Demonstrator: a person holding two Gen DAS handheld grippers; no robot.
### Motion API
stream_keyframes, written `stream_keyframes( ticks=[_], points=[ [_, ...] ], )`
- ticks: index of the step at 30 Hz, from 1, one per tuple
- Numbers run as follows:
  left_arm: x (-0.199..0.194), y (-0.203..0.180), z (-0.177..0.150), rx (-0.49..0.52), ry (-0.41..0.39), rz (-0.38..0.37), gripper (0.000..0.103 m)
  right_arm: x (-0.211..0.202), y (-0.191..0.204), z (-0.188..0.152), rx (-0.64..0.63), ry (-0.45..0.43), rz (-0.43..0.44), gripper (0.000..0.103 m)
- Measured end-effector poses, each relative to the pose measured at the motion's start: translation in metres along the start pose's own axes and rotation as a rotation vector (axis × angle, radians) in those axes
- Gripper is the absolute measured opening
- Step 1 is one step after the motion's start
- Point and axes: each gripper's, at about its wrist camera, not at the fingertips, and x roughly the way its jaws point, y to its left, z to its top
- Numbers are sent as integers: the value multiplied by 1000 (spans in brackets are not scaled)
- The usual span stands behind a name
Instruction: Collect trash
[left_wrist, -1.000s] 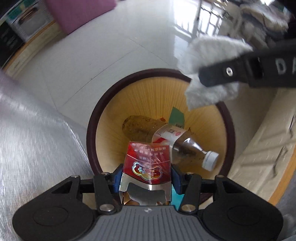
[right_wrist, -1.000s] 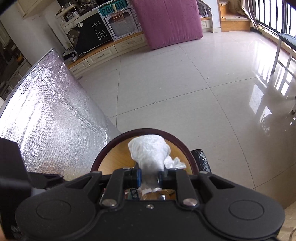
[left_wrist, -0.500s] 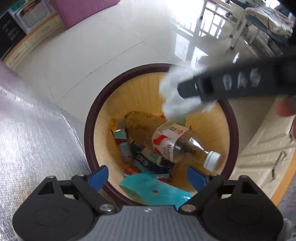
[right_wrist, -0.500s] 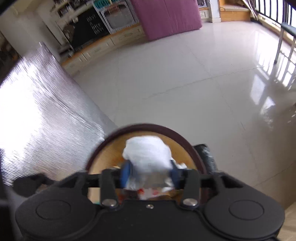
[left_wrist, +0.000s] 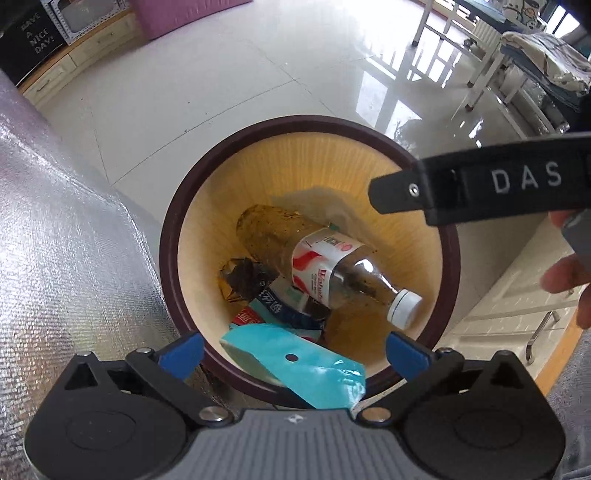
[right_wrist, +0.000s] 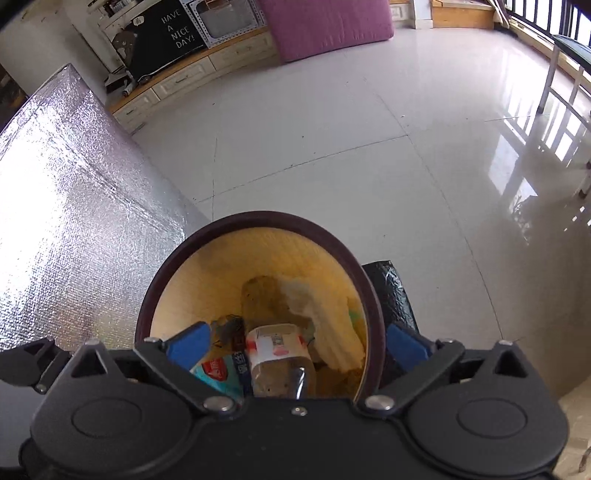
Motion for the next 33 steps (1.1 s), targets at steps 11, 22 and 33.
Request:
stream_keyframes(
  ticks=[11, 22, 33],
  points=[
    [-32, 2, -17, -141, -68, -15, 103, -42, 1, 1, -34, -38, -49, 103],
    [-115, 3, -41, -233, -230, 21, 103, -109, 20, -4, -77, -97, -65, 103],
    [-204, 1, -76, -326, -430, 28, 103, -194, 30, -23, -96, -206, -24, 103]
  ],
)
